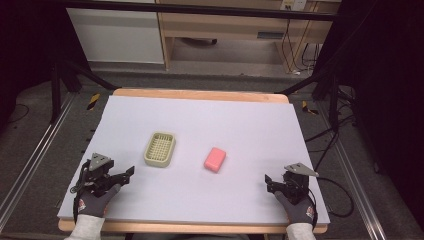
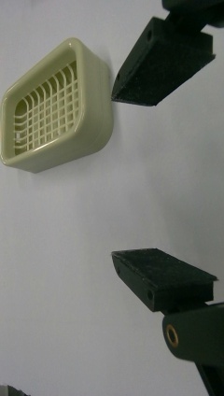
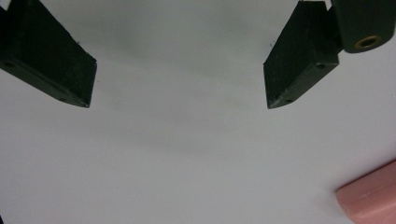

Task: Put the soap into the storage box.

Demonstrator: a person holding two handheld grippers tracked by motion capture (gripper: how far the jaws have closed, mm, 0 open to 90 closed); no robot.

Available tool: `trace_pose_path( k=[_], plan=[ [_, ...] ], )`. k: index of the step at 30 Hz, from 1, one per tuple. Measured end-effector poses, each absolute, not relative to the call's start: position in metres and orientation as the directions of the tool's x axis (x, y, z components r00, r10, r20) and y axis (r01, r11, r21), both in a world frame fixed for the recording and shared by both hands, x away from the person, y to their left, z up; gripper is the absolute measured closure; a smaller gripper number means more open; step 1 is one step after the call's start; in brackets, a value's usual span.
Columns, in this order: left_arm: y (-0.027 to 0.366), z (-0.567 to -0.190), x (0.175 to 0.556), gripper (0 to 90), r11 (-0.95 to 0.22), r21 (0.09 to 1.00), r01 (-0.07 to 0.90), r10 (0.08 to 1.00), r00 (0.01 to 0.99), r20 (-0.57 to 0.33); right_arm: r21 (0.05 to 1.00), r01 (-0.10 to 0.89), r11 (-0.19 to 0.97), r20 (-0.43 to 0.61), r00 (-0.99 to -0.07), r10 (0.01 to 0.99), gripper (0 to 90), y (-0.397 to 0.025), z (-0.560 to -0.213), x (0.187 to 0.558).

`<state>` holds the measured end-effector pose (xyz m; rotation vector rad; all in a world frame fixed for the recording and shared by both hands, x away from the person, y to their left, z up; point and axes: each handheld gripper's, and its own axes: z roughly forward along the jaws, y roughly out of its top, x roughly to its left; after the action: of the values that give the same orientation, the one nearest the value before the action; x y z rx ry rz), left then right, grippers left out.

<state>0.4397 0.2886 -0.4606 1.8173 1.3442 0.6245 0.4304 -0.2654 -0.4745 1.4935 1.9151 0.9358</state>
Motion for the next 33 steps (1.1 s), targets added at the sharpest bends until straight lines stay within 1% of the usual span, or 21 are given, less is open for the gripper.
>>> trace_pose_path(
  k=[7, 9, 23, 33],
  plan=[
    [0.283, -0.459, 0.437, 20.0, -0.167, 0.816, 0.553, 0.941, 0.337, -0.036, 0.786, 0.603, 0.135, 0.012, -0.233, 0.972, 8.8, -0.266, -0.475, 0.43],
    [0.281, -0.458, 0.437, 20.2, -0.162, 0.818, 0.552, 0.939, 0.341, -0.044, 0.787, 0.603, 0.131, 0.014, -0.23, 0.973, 8.7, -0.266, -0.475, 0.43],
    [0.272, -0.453, 0.434, 21.5, -0.201, 0.821, 0.535, 0.924, 0.381, -0.022, 0.787, 0.603, 0.134, 0.007, -0.226, 0.974, 7.9, -0.266, -0.475, 0.43],
    [0.263, -0.45, 0.431, 22.9, -0.212, 0.826, 0.522, 0.913, 0.408, -0.023, 0.785, 0.604, 0.137, 0.004, -0.227, 0.974, 7.4, -0.265, -0.475, 0.431]
  ],
)
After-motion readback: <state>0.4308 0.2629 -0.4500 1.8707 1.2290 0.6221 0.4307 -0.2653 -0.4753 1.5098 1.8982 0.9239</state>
